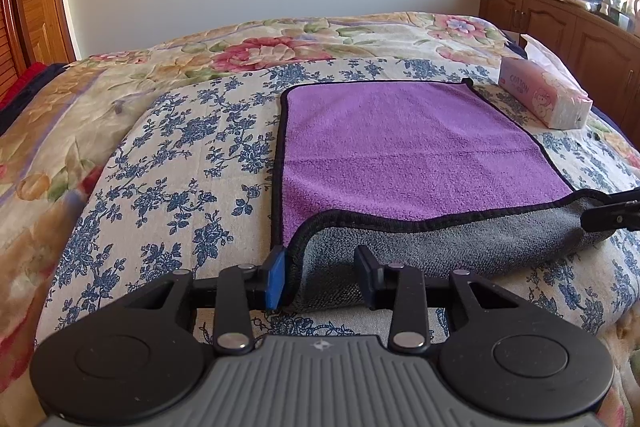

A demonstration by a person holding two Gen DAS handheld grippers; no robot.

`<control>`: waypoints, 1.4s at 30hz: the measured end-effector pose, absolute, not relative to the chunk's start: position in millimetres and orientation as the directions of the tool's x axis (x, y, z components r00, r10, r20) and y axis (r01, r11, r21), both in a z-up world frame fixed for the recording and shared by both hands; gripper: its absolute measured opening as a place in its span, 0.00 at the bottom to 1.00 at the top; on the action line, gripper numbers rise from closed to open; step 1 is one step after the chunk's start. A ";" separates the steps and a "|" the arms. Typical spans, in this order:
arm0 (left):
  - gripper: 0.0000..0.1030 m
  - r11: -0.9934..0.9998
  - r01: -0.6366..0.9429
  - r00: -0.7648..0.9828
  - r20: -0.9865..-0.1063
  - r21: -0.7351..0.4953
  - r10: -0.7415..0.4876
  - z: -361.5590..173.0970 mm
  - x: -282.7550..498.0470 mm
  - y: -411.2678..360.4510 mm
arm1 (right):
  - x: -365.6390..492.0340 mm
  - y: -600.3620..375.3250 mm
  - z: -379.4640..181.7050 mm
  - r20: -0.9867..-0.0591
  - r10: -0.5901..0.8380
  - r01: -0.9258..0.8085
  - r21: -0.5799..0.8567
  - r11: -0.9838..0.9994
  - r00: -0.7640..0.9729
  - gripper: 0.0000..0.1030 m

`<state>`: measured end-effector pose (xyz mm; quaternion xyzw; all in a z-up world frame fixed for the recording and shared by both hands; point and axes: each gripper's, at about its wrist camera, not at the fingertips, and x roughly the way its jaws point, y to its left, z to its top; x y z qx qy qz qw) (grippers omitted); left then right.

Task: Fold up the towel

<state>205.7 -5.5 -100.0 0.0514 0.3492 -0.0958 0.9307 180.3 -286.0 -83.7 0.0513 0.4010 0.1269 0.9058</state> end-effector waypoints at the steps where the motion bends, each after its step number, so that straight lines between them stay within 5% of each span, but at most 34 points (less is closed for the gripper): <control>1: 0.38 0.976 0.214 0.738 -0.660 0.029 -0.142 -100.1 205.7 -5.5 | 180.8 -286.1 -84.1 -0.716 0.268 -0.187 0.192 0.963 0.645 0.46; 7: 0.34 0.975 0.219 0.737 -0.659 0.026 -0.148 -99.9 205.4 -5.4 | 180.6 -284.8 -85.3 -0.728 0.247 -0.191 0.161 0.968 0.640 0.20; 11: 0.14 0.973 0.229 0.732 -0.662 0.015 -0.161 -99.4 205.1 -6.0 | 180.2 -284.9 -84.0 -0.724 0.245 -0.199 0.150 0.968 0.644 0.10; 15: 0.08 0.973 0.229 0.736 -0.655 0.004 -0.171 -97.5 203.7 -5.4 | 180.2 -285.6 -83.1 -0.719 0.243 -0.204 0.143 0.969 0.651 0.09; 42: 0.05 0.976 0.215 0.790 -0.580 -0.044 -0.200 -75.2 202.3 -0.4 | 181.5 -291.2 -62.7 -0.612 0.266 -0.226 0.144 0.963 0.745 0.04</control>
